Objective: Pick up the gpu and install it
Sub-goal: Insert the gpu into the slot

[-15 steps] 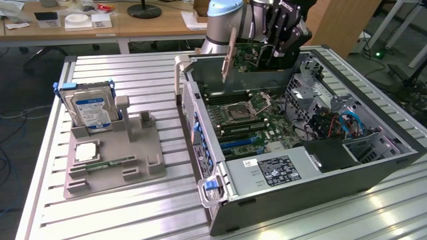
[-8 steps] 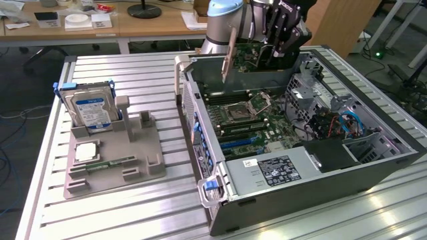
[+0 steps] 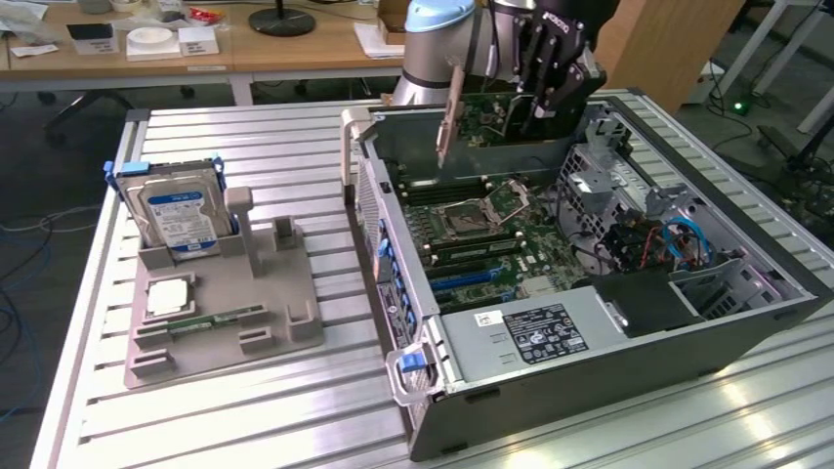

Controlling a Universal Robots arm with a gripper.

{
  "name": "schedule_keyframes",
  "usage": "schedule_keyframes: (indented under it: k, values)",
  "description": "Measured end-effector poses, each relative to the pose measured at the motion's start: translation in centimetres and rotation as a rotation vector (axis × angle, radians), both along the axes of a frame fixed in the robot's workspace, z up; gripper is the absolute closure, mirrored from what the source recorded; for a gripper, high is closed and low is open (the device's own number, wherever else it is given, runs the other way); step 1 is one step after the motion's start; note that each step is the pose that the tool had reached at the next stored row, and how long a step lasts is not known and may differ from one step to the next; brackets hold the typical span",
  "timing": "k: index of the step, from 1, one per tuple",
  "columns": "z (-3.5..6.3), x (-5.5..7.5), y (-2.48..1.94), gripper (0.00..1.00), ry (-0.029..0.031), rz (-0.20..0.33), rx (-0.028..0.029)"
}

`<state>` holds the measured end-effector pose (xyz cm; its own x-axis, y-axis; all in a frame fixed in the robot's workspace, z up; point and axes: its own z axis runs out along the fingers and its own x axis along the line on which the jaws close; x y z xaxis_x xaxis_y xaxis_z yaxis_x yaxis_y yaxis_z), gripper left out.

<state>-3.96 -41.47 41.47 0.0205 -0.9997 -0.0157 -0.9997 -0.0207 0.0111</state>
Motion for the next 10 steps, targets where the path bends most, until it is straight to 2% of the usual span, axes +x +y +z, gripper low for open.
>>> schedule_keyframes:
  k: [1, 2, 3, 8, 10]
  values:
    - [-0.03, -0.1, 0.00, 0.73, -0.0125, 0.000, -0.0004]
    - [-0.13, -0.2, 0.00, 0.73, -0.0205, 0.000, -0.0002]
    - [-0.30, -0.5, 0.00, 0.73, -0.0226, 0.000, -0.0002]
    - [-1.19, -1.0, -0.02, 0.73, -0.0225, -0.007, -0.0009]
    - [-1.31, -1.0, -0.24, 0.73, -0.0222, -0.011, -0.0012]
